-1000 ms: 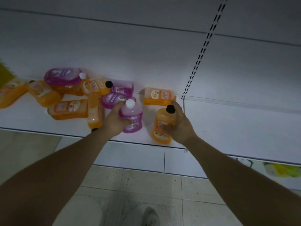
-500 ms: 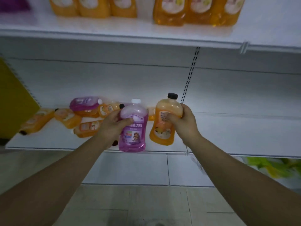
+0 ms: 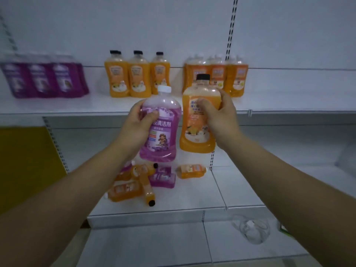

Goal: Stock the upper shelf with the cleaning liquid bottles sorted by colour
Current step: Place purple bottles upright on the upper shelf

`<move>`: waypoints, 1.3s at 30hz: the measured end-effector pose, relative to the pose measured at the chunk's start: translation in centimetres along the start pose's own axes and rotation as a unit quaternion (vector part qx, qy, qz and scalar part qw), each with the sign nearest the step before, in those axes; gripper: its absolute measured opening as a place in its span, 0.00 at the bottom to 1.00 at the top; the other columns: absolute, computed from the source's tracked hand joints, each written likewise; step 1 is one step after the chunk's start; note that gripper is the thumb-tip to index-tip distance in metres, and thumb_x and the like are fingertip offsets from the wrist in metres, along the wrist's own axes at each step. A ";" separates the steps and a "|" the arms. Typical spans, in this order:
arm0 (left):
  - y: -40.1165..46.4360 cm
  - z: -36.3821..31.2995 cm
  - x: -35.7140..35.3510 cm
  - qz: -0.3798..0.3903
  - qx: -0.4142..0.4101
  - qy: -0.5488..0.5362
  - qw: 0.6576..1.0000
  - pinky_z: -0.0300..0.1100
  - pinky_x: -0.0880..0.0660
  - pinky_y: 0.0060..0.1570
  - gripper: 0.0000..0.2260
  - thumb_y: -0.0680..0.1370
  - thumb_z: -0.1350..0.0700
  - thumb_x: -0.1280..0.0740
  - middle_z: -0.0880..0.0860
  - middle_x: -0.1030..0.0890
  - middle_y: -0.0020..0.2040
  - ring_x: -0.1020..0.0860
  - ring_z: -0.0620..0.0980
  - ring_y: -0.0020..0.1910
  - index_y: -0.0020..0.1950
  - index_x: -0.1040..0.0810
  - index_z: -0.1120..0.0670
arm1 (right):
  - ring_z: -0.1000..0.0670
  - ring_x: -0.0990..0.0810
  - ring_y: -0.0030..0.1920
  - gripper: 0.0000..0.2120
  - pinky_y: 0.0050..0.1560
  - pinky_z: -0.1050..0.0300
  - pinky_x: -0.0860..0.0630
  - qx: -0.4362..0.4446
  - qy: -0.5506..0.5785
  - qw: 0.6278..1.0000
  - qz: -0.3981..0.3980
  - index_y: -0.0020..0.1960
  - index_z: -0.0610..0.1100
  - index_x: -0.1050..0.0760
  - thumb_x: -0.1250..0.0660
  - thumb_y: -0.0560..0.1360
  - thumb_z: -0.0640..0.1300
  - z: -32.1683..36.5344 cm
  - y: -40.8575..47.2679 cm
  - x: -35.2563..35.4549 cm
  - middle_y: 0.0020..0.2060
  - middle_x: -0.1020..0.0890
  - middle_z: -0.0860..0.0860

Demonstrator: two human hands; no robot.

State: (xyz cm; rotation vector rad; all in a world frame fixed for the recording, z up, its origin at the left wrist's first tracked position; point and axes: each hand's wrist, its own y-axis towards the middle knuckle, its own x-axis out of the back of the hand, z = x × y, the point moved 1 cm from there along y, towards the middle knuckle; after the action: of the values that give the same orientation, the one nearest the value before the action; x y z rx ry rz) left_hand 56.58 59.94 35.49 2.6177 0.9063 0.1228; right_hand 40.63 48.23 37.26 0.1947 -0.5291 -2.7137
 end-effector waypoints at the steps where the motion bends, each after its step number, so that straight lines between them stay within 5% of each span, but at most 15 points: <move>1: 0.4 -0.9 0.0 -0.006 -0.011 0.002 1.000 0.37 0.21 0.35 0.11 0.80 0.57 0.38 0.48 0.19 0.48 0.18 0.41 0.38 0.61 0.30 0.50 | 0.55 0.17 0.46 0.24 0.41 0.58 0.19 0.007 0.003 1.000 -0.004 0.68 0.52 0.33 0.30 0.75 0.48 0.8 0.4 -0.2 0.51 0.20 0.55; 11: 7.6 -5.5 -0.3 -0.085 -0.092 0.024 0.992 0.47 0.19 0.44 0.17 0.79 0.54 0.37 0.53 0.20 0.56 0.18 0.50 0.49 0.68 0.32 0.48 | 0.49 0.21 0.53 0.29 0.49 0.50 0.19 0.044 -0.006 0.999 -0.014 0.71 0.54 0.37 0.30 0.74 0.51 4.3 8.1 -0.7 0.60 0.25 0.50; 18: 13.0 -3.8 -0.6 -0.140 -0.086 0.059 0.985 0.40 0.20 0.36 0.19 0.80 0.54 0.38 0.53 0.21 0.57 0.18 0.47 0.47 0.71 0.35 0.48 | 0.48 0.23 0.56 0.30 0.44 0.55 0.21 0.015 -0.018 0.998 0.063 0.73 0.54 0.39 0.30 0.75 0.47 1.8 14.1 -1.6 0.62 0.26 0.49; 23: 15.2 -1.1 0.2 -0.167 -0.079 0.095 0.978 0.48 0.19 0.44 0.18 0.79 0.54 0.37 0.53 0.21 0.59 0.18 0.50 0.50 0.69 0.34 0.47 | 0.45 0.25 0.62 0.31 0.58 0.43 0.23 0.009 -0.012 0.996 0.086 0.74 0.55 0.42 0.32 0.77 0.48 -1.4 17.0 -3.6 0.67 0.29 0.49; 26: 16.0 -0.2 1.2 -0.186 -0.084 0.097 0.974 0.48 0.20 0.46 0.16 0.79 0.55 0.37 0.51 0.21 0.56 0.19 0.50 0.50 0.67 0.32 0.46 | 0.46 0.27 0.65 0.41 0.60 0.43 0.24 0.024 -0.051 0.990 0.127 0.76 0.60 0.51 0.28 0.73 0.45 -2.9 17.9 -5.4 0.69 0.32 0.49; 31: 16.8 -0.2 3.5 -0.183 -0.075 0.103 0.975 0.44 0.21 0.45 0.21 0.80 0.54 0.38 0.50 0.27 0.60 0.23 0.49 0.54 0.72 0.37 0.42 | 0.45 0.32 0.68 0.52 0.65 0.42 0.28 0.067 -0.168 0.975 0.130 0.76 0.60 0.58 0.23 0.69 0.45 -4.3 18.8 -7.6 0.71 0.37 0.48; 36: 16.9 1.0 6.2 -0.140 -0.076 0.157 0.975 0.47 0.22 0.52 0.33 0.76 0.59 0.32 0.46 0.29 0.61 0.25 0.47 0.57 0.75 0.44 0.42 | 0.48 0.28 0.63 0.48 0.59 0.53 0.29 0.053 -0.173 0.977 0.110 0.78 0.53 0.58 0.27 0.73 0.45 -5.2 19.7 -9.8 0.67 0.30 0.49; 39: 16.9 2.3 7.0 -0.074 -0.059 0.207 0.974 0.38 0.25 0.49 0.42 0.70 0.61 0.25 0.45 0.27 0.59 0.25 0.39 0.52 0.72 0.46 0.38 | 0.45 0.27 0.65 0.48 0.59 0.49 0.28 0.016 -0.192 0.975 0.109 0.78 0.52 0.61 0.28 0.74 0.45 -5.4 20.4 -11.2 0.68 0.30 0.48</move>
State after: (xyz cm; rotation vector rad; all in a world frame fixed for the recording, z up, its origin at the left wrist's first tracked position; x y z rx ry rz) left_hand 72.33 51.24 39.34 2.4437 1.1833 0.6825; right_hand 58.75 33.06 40.95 -0.3681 -0.6582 -2.5313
